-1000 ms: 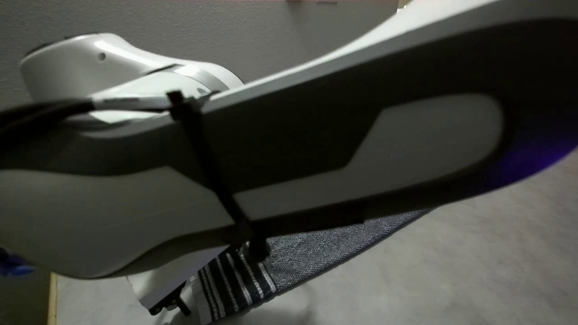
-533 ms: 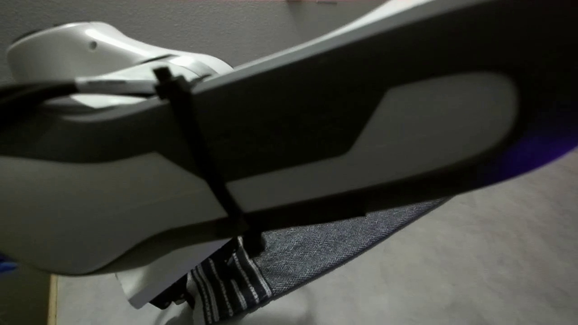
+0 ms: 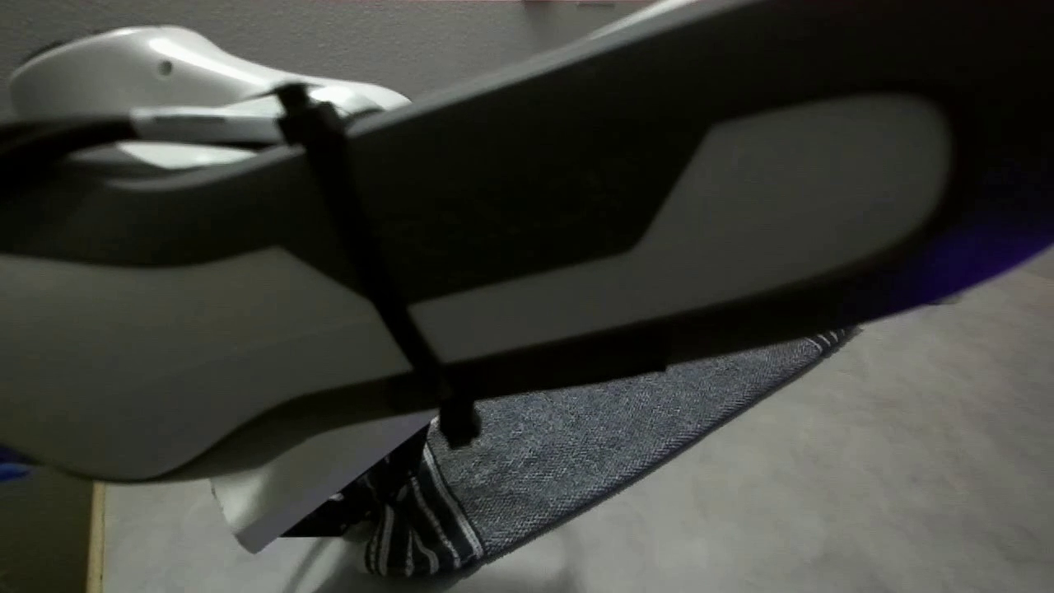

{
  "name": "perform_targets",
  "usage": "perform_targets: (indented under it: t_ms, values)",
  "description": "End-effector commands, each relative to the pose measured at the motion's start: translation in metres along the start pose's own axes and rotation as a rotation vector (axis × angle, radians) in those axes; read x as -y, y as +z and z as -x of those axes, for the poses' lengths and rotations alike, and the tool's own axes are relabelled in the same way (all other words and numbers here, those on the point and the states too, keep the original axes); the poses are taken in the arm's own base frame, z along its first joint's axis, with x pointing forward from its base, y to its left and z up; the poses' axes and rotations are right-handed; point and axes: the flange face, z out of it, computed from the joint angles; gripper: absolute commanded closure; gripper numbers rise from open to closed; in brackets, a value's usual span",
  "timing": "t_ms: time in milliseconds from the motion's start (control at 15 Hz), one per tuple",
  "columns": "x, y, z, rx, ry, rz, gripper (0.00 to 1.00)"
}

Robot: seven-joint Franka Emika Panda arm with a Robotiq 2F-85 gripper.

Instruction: Fold the grey towel in half

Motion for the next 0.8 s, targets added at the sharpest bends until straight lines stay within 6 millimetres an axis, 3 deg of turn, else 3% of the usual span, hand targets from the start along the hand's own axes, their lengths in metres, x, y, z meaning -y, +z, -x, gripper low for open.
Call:
perform_targets:
  t_ms: [0,400,733]
  values:
    - [-0.002,-0.004,0.008,0.077,-0.087,-0.007,0.98]
    - [0.002,-0.033,0.021,0.143,-0.312,-0.032,0.98]
    - [-0.009,-0.061,0.026,0.187,-0.391,-0.023,0.98]
